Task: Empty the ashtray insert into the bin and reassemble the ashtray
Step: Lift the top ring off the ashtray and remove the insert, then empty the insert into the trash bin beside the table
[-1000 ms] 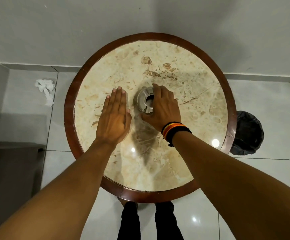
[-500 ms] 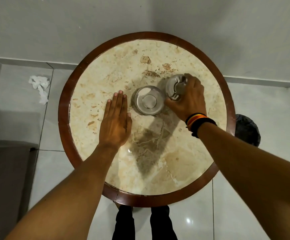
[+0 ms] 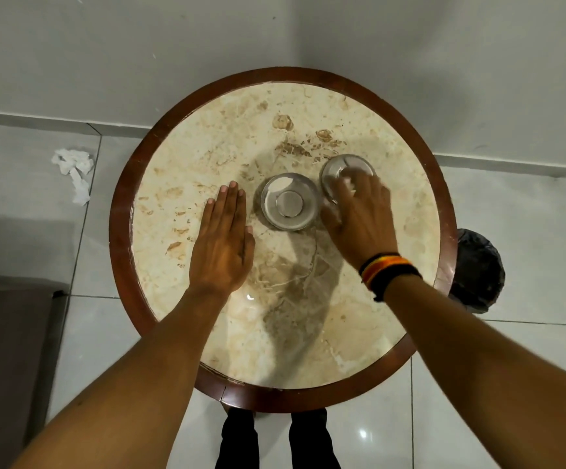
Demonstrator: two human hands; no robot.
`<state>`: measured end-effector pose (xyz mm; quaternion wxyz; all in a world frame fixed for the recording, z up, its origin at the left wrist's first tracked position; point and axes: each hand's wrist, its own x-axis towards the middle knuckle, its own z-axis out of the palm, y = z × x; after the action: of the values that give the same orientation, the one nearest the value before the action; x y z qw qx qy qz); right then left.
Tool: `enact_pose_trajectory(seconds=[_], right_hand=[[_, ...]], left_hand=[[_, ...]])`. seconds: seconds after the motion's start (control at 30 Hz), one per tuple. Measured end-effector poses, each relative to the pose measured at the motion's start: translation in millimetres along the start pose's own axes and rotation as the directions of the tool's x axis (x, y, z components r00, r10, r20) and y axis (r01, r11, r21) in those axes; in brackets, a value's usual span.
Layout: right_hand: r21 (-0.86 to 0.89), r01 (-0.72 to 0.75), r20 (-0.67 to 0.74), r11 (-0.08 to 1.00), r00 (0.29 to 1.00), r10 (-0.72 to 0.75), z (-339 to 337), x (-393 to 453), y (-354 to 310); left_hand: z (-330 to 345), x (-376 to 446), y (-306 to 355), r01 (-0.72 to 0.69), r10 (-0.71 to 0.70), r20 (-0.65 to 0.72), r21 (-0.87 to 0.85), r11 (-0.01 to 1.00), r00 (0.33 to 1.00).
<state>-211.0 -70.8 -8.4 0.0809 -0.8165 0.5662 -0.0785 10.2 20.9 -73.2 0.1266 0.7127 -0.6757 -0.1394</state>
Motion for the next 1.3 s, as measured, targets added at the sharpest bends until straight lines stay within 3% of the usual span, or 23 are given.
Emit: enact_pose_trajectory(seconds=[0.07,0.2,0.4,0.6,0.83,1.0,1.17,1.3], right_hand=[[0.004,0.114,0.017,0.993,0.993,-0.114,4,-17,-13],[0.082,0.035,0.184,0.996,0.982,-0.05,15,-29,-22],[0.078,0.065,0.198,0.995,0.977,-0.08,16,-25,-14],[0.031,0.057,0.103,0.998,0.993,-0.06,-3,-39,13],[0.014,0.007,-0.09,1.0,0.996,-0.005,-51,-69,91],[0.011,-0.163,-0.087,0.987,0.983,0.163,-66,-105,175],[0.043,-0.34,-0.125,0.939,0.931,0.343,-58,-150,248],[0.175,-0.534,-0.051,0.827,0.834,0.549,-30,-172,286]], left_hand=[[1,1,0,0.004,-0.004,-0.004,-0.001,1.0,1.0],[2,1,0,0.001,-0.001,0.001,0.002,1.0,1.0],[-1,0,3,-0.004,0.003,0.011,0.012,1.0,1.0],[0,-7,15,-0.048,0.048,0.022,0.016,0.999,0.999],[26,-3,112,-0.243,0.245,0.01,-0.093,0.965,0.969],[56,12,198,-0.385,0.395,0.036,-0.167,0.908,0.918],[85,27,245,-0.384,0.398,0.141,-0.119,0.916,0.906],[101,30,250,-0.383,0.376,0.188,0.004,0.924,0.907]])
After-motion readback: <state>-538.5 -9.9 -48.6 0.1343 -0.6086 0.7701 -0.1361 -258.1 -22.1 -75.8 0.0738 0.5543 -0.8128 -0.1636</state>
